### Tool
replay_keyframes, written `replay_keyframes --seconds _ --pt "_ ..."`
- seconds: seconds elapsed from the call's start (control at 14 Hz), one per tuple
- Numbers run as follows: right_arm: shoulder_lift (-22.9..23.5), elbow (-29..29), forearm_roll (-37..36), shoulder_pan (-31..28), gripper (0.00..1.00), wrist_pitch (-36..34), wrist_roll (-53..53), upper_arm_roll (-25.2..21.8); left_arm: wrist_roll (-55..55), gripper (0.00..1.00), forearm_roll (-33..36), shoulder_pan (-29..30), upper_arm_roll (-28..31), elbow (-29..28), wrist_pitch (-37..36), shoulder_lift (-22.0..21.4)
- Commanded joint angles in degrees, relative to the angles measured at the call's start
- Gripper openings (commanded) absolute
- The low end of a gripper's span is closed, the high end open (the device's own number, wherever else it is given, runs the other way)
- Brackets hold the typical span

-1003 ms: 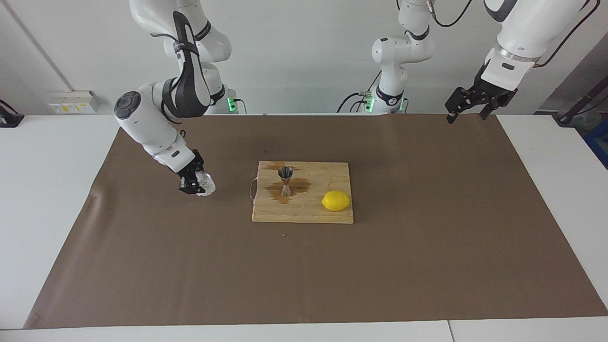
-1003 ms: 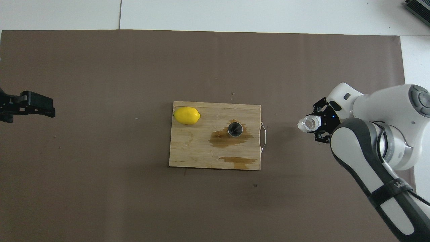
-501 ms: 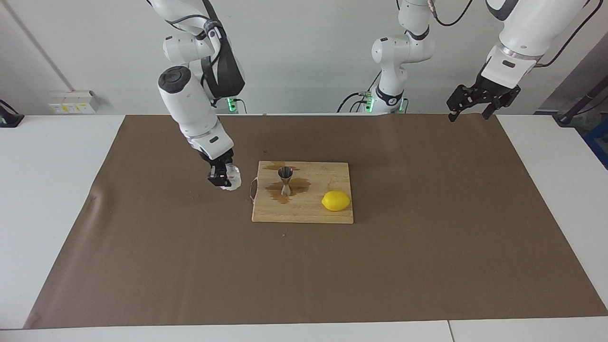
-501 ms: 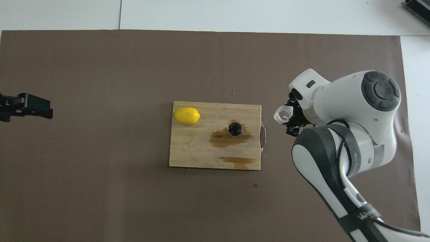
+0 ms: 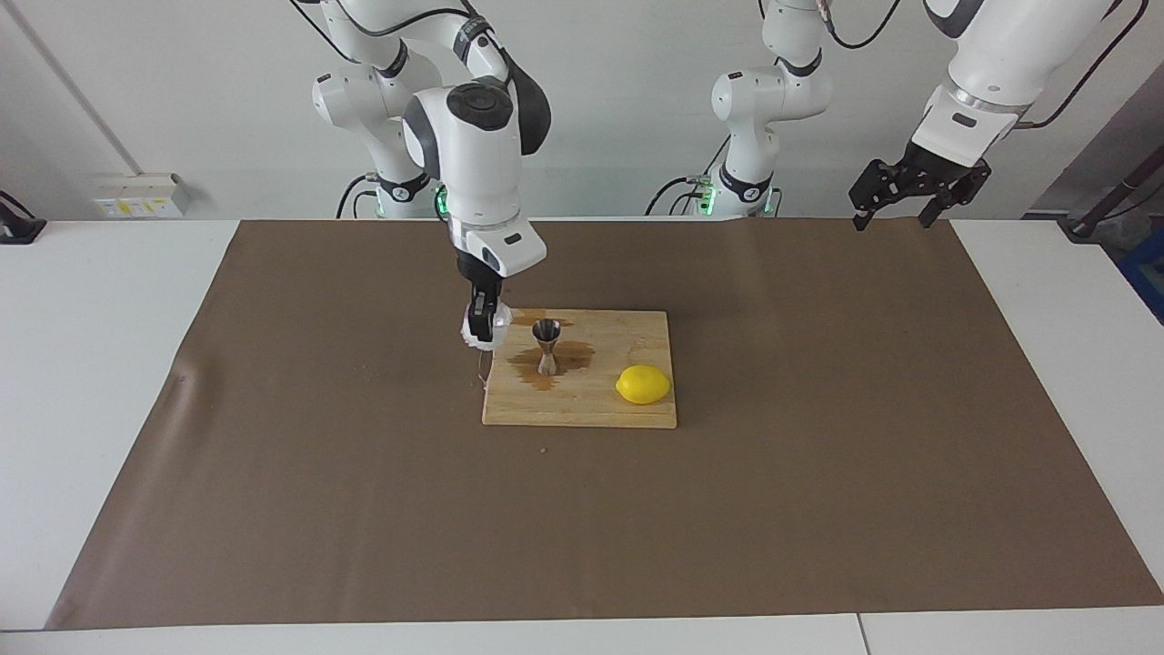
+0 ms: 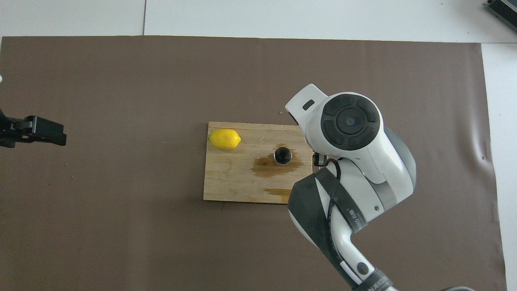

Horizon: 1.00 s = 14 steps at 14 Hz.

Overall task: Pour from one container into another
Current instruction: 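Carry the clear cup with the right gripper above the jigger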

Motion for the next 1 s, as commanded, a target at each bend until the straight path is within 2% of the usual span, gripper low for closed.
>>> replay_keyframes --seconds 0.0,0.29,0.57,0.93 --pt "2.9 3.8 -6.7 2.6 0.00 -3.2 3.6 0.0 1.0 1.00 0.8 -1.5 1.1 -2.6 1.1 -2.2" --pt "3.8 2.5 -12.0 5.6 0.00 -3.2 4.1 -0.1 0.9 1.00 0.7 0.8 0.6 -3.2 1.2 -2.3" --pt "2.5 0.4 -18.4 6.2 0.00 -5.5 4.1 0.0 0.5 1.00 0.6 0.5 0.7 -3.1 0.4 -2.4" --pt "2.7 0.6 -20.3 8.7 0.00 -7.7 6.4 0.1 0.5 1.00 0.6 1.0 0.8 -3.2 0.3 -2.4"
